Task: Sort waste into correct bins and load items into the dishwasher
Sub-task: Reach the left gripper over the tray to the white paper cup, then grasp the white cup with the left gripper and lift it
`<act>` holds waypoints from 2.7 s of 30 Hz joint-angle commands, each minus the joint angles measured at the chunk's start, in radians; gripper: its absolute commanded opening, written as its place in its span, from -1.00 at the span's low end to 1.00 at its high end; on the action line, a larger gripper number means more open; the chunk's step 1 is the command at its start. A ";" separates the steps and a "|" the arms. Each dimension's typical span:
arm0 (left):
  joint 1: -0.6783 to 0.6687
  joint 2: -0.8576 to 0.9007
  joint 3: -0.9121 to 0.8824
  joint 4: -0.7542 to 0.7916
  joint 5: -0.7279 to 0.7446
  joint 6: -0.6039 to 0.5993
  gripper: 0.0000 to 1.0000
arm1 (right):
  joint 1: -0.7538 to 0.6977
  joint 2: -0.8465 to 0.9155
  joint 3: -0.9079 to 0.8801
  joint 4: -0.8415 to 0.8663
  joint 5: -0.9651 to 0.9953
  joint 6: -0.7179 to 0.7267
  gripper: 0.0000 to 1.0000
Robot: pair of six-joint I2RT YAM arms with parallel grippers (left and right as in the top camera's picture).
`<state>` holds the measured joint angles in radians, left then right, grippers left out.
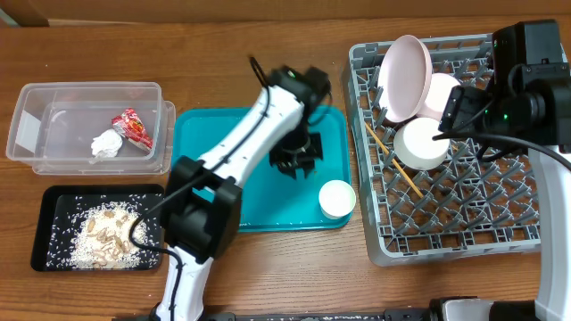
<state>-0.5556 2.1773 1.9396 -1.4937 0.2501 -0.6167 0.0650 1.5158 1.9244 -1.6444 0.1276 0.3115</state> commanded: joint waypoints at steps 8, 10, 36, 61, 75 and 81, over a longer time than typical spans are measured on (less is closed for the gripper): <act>-0.036 -0.012 0.193 -0.137 0.085 0.229 -0.31 | -0.005 -0.010 0.013 0.011 -0.002 0.000 0.54; -0.062 -0.012 0.180 -0.130 0.079 0.229 -0.23 | -0.005 -0.010 0.013 0.011 -0.002 0.000 0.54; -0.231 -0.006 0.155 -0.114 -0.099 0.072 0.01 | -0.005 -0.010 0.012 -0.004 -0.002 0.000 0.55; -0.235 -0.006 -0.110 0.093 -0.173 0.035 -0.79 | -0.005 -0.010 0.012 -0.008 -0.002 0.000 0.55; -0.063 -0.037 0.139 -0.078 0.009 0.202 -0.92 | -0.011 -0.016 0.013 -0.011 -0.156 -0.089 0.95; 0.116 -0.050 0.347 -0.196 0.770 0.713 -0.92 | -0.088 -0.047 0.013 -0.023 -0.685 -0.447 0.99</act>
<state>-0.5022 2.1723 2.2223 -1.6714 0.5453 -0.2218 0.0116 1.5131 1.9244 -1.6585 -0.2272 0.0902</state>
